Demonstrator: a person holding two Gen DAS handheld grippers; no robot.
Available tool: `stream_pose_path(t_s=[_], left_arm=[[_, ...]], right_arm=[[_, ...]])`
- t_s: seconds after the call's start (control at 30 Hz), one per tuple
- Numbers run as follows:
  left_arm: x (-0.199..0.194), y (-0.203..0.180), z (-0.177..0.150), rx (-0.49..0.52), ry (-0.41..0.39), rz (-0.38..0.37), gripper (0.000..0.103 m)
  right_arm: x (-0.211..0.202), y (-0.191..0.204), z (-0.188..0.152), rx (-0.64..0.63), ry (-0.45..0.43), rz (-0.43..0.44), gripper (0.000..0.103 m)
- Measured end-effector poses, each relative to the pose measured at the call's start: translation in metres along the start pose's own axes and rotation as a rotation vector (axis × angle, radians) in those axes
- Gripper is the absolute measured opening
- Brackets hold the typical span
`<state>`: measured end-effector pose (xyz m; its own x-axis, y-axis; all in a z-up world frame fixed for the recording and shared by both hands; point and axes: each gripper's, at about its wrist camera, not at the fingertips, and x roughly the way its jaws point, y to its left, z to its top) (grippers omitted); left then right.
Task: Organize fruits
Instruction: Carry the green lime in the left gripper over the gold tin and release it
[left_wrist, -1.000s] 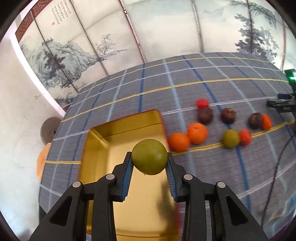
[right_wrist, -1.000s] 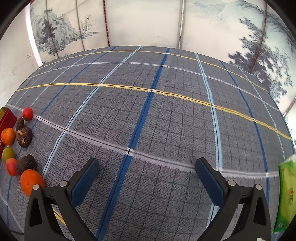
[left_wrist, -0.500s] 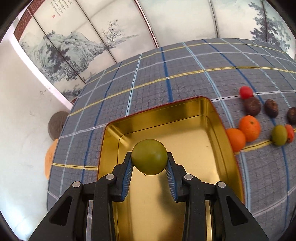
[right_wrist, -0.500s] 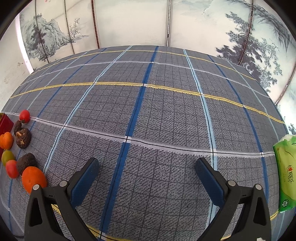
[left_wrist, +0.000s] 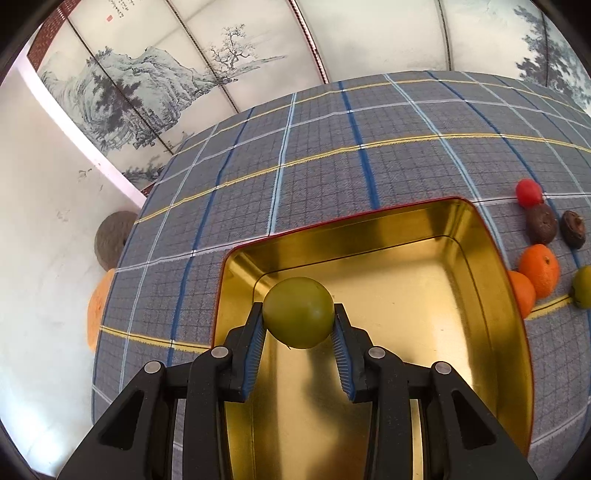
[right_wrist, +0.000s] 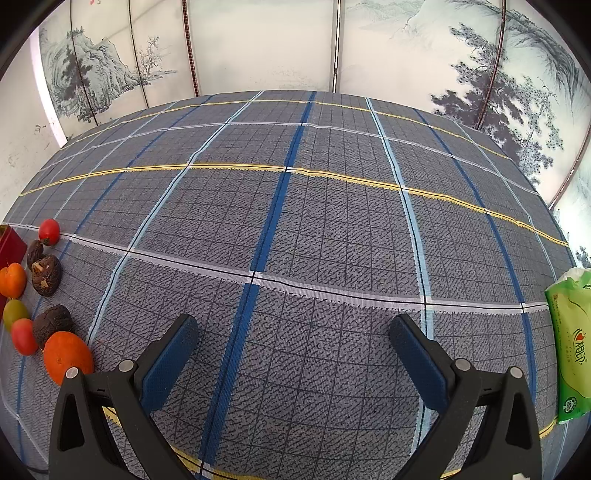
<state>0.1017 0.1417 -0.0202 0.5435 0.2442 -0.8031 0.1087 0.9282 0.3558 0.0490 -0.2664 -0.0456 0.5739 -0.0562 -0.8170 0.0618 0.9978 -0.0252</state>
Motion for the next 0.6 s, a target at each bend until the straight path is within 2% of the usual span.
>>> stream_pose_path(t_s=[0.6], left_arm=[[0.02, 0.012, 0.003, -0.008, 0.012, 0.023, 0.038]], right_arm=[[0.0, 0.0, 0.0, 0.001, 0.001, 0.0, 0.103]])
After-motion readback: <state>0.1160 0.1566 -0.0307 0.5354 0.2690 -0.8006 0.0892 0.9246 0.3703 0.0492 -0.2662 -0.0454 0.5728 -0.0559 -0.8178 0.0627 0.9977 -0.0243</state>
